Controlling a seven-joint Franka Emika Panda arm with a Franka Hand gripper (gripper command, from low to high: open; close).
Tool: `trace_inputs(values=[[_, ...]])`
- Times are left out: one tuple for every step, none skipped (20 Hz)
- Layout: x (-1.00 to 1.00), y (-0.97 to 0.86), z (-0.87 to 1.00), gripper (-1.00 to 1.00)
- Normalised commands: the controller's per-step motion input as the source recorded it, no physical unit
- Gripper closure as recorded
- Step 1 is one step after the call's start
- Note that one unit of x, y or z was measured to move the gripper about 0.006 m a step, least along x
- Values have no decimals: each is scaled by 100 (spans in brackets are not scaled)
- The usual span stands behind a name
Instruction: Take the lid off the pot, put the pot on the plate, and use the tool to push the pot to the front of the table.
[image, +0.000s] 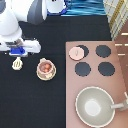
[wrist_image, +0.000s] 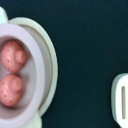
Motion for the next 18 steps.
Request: trace_inputs(values=[[-66,-69,0,-100],[-65,-69,0,-100],[-66,-71,0,-100],[-66,-72,0,-100],[-65,-73,-4,-100],[-64,-74,-7,-100],[-64,-74,-7,-100],[-63,-75,-13,-100],[-62,-75,-22,-100],[-61,-76,-37,-100],[-58,-77,-49,-100],[-59,-76,-57,-100],[-59,-74,-61,-100],[-57,-66,-67,-100],[-55,-51,-73,-100],[-48,-37,-76,-100],[-47,-27,-82,-100],[-40,-14,-81,-100]])
